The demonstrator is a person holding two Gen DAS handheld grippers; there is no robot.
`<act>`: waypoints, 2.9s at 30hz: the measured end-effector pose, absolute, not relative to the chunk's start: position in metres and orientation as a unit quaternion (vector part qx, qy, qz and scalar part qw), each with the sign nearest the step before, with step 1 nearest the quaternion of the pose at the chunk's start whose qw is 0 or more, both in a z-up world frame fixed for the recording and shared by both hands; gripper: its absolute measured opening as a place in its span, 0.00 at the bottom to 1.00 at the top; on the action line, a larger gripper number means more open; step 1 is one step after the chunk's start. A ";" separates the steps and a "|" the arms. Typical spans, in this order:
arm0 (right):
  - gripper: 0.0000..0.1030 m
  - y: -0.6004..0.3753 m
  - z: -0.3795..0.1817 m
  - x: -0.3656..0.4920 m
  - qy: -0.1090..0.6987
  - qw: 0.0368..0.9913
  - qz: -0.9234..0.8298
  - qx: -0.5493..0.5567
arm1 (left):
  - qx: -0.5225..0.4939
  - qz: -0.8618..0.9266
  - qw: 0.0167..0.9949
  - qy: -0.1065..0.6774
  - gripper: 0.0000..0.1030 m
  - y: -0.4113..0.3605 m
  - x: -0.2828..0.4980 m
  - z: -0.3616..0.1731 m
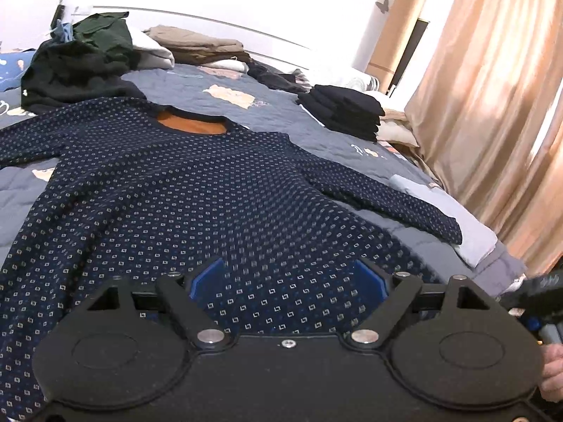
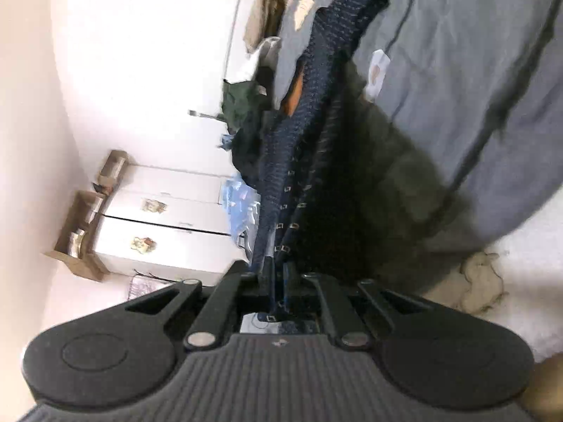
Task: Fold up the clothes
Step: 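Grasp the shirt hem with the right gripper and lift it, then lower the hem and open the right gripper onto the bed, then grasp the sleeve cuff with the right gripper and pull it straight outward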
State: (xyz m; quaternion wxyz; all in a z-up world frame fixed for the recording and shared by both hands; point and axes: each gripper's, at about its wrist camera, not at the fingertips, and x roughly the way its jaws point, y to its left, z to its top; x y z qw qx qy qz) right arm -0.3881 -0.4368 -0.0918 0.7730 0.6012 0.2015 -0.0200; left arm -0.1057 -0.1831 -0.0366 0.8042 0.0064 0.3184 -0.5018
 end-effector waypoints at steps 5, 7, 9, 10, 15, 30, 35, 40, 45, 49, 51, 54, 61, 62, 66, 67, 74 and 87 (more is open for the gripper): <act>0.05 -0.409 -0.087 -0.368 0.394 0.822 -0.220 0.347 | 0.026 -0.513 0.800 0.311 0.78 -0.188 -0.113 -0.037; 0.07 -0.404 -0.091 -0.360 0.428 0.817 -0.259 0.287 | 0.030 -0.515 0.798 0.311 0.78 -0.189 -0.114 -0.037; 0.07 -0.405 -0.089 -0.362 0.424 0.820 -0.264 0.278 | 0.028 -0.515 0.799 0.310 0.78 -0.189 -0.114 -0.037; 0.07 -0.406 -0.087 -0.364 0.414 0.824 -0.263 0.284 | 0.026 -0.515 0.799 0.310 0.78 -0.189 -0.114 -0.037; 0.10 -0.409 -0.067 -0.368 0.331 0.854 -0.231 0.329 | 0.025 -0.513 0.800 0.310 0.80 -0.187 -0.113 -0.036; 0.39 -0.410 -0.049 -0.324 0.244 0.886 -0.197 0.340 | 0.029 -0.491 0.817 0.301 0.84 -0.180 -0.109 -0.036; 0.39 -0.409 -0.041 -0.303 0.245 0.894 -0.181 0.329 | 0.006 -0.463 0.834 0.301 0.84 -0.169 -0.096 -0.035; 0.39 -0.409 -0.024 -0.262 0.244 0.907 -0.159 0.303 | -0.022 -0.435 0.845 0.310 0.85 -0.156 -0.079 -0.033; 0.39 -0.414 -0.020 -0.218 0.247 0.916 -0.137 0.284 | -0.043 -0.414 0.852 0.318 0.85 -0.143 -0.063 -0.031; 0.39 -0.422 -0.032 -0.195 0.243 0.921 -0.129 0.276 | -0.026 -0.406 0.861 0.304 0.85 -0.144 -0.041 -0.021; 0.39 -0.427 -0.040 -0.191 0.240 0.920 -0.121 0.286 | -0.015 -0.401 0.867 0.295 0.85 -0.144 -0.028 -0.018; 0.39 -0.437 -0.044 -0.179 0.255 0.918 -0.121 0.278 | -0.006 -0.392 0.873 0.291 0.85 -0.145 -0.007 -0.024; 0.39 -0.471 -0.044 -0.159 0.258 0.917 -0.139 0.271 | -0.014 -0.375 0.876 0.302 0.85 -0.156 0.012 -0.037; 0.39 -0.479 -0.045 -0.161 0.259 0.914 -0.152 0.274 | -0.013 -0.378 0.875 0.301 0.85 -0.158 0.013 -0.038; 0.39 -0.514 -0.047 -0.180 0.253 0.898 -0.213 0.291 | -0.004 -0.392 0.867 0.307 0.85 -0.167 0.013 -0.042; 0.39 -0.525 -0.047 -0.191 0.250 0.893 -0.236 0.291 | -0.002 -0.395 0.865 0.310 0.85 -0.168 0.013 -0.043; 0.39 -0.604 -0.036 -0.294 0.191 0.837 -0.384 0.340 | -0.002 -0.432 0.841 0.327 0.85 -0.176 0.005 -0.046; 0.39 -0.636 -0.086 -0.400 0.145 0.743 -0.448 0.476 | -0.003 -0.571 0.743 0.348 0.85 -0.230 -0.066 -0.049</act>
